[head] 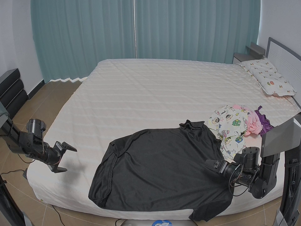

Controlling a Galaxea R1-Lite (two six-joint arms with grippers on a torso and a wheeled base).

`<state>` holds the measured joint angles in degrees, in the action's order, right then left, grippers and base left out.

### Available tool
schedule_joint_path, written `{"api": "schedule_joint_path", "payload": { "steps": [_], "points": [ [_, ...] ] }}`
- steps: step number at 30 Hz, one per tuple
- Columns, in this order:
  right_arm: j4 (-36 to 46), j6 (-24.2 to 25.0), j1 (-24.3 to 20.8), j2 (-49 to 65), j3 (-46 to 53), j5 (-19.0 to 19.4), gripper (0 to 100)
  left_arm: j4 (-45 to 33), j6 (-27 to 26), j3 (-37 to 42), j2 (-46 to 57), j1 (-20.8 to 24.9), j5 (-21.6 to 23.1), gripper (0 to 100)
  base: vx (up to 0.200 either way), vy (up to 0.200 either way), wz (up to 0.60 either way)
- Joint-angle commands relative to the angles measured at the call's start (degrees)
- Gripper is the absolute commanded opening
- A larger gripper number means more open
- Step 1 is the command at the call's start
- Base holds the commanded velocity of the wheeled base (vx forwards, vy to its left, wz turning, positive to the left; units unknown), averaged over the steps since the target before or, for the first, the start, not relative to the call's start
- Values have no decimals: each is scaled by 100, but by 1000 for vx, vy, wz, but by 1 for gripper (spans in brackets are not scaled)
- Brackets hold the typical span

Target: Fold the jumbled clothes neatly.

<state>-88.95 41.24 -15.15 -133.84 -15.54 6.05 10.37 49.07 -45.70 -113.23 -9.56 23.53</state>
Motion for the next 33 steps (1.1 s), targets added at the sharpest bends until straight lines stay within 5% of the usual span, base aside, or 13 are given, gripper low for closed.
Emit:
{"api": "schedule_joint_path", "payload": {
  "steps": [1, 5, 18, 33],
  "points": [
    [-96, -2, -14, -10, -1, 2, 100, -9, 349, -422, -50, 516, -32, 100, 200, 0, 0],
    [-96, -2, -23, -19, -1, 2, 100, -9, 745, -738, -191, 868, -59, 100, 200, 0, 0],
    [-96, -2, -40, -72, -10, 11, 100, 8, 789, -1986, -1712, 2344, -1535, 100, 0, 0, 0],
    [-96, -2, -14, -98, -10, 19, 100, -18, 463, -2426, -2142, 2757, -2212, 100, 0, 0, 0]
  ]
}}
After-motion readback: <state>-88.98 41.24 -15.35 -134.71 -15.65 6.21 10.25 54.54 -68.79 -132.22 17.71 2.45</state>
